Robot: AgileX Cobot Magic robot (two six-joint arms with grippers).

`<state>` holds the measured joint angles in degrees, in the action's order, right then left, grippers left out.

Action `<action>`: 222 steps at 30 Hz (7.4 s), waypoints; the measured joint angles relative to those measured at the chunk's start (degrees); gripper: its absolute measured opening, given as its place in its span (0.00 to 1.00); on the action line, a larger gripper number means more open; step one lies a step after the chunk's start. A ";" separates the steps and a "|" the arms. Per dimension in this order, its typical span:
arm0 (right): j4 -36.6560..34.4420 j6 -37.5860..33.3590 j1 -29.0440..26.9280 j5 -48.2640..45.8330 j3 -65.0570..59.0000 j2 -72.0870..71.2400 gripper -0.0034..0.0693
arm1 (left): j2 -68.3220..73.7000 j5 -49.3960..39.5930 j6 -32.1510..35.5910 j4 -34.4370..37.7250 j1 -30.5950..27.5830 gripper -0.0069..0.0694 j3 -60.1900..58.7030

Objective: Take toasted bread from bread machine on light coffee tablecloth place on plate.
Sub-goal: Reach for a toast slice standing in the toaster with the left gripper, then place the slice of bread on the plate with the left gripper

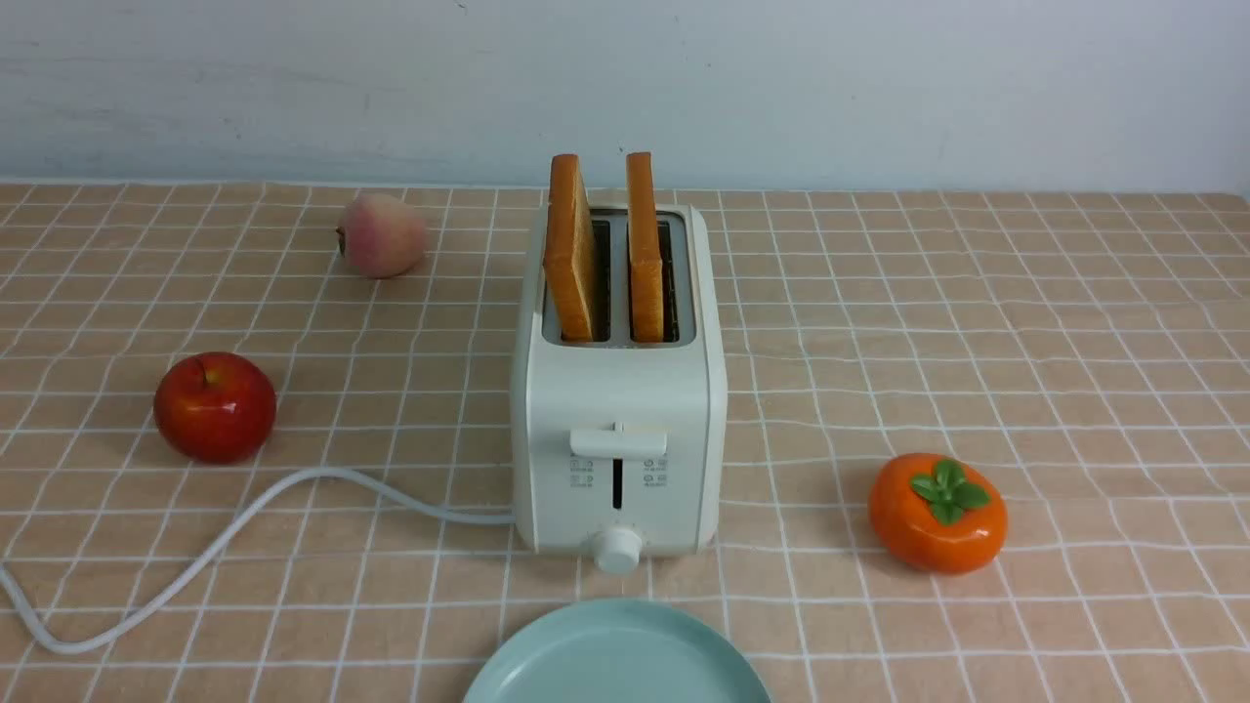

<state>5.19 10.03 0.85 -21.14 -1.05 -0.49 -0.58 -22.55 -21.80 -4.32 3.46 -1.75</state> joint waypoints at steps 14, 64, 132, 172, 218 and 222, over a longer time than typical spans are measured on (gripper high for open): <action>0.00 0.00 0.00 0.00 0.00 0.00 0.38 | 0.00 0.00 0.00 0.00 0.00 0.40 0.00; -31.06 9.22 0.00 10.91 9.87 0.15 0.29 | 0.00 45.97 -20.94 5.20 0.00 0.16 2.90; -31.76 -11.05 0.00 -36.37 47.17 40.46 0.09 | 97.79 -10.39 27.26 40.27 14.56 0.08 85.55; -32.68 -11.89 0.00 -35.53 47.17 40.46 0.15 | 90.33 -14.81 28.56 36.78 14.56 0.17 85.27; -32.85 -19.60 0.00 -43.07 57.86 43.69 0.21 | 80.64 4.04 70.64 81.62 27.67 0.44 32.17; -32.91 -19.60 0.00 -46.74 64.00 48.62 0.21 | 74.76 2.83 49.46 58.79 27.67 0.30 32.17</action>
<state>-27.72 -9.57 0.85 -67.88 62.95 48.13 74.17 -19.72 27.67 54.48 31.13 30.42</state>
